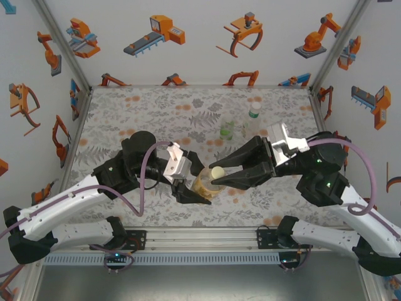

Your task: Screw on the bottle caps

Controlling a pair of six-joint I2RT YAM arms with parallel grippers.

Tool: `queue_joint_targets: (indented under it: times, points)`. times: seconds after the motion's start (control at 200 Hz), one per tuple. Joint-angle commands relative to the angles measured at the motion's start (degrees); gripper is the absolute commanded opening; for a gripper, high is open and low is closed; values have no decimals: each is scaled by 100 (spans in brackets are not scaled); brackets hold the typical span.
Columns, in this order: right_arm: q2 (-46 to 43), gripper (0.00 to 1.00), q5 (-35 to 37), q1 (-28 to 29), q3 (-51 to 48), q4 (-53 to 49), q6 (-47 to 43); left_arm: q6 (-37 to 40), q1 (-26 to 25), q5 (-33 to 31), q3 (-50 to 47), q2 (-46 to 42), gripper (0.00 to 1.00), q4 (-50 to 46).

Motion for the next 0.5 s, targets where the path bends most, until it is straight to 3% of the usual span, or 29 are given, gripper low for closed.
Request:
queue_joint_targets:
  times: [0.0, 0.245, 0.496]
  points:
    - [-95, 0, 810, -21, 135, -549, -167, 83, 0, -571, 53, -250, 0, 218]
    - [-28, 0, 2000, -16, -119, -623, 369, 297, 1, -2008, -96, -377, 0, 301]
    - [233, 0, 2511, 146, -165, -510, 659, 359, -1, -2286, 219, -36, 0, -97]
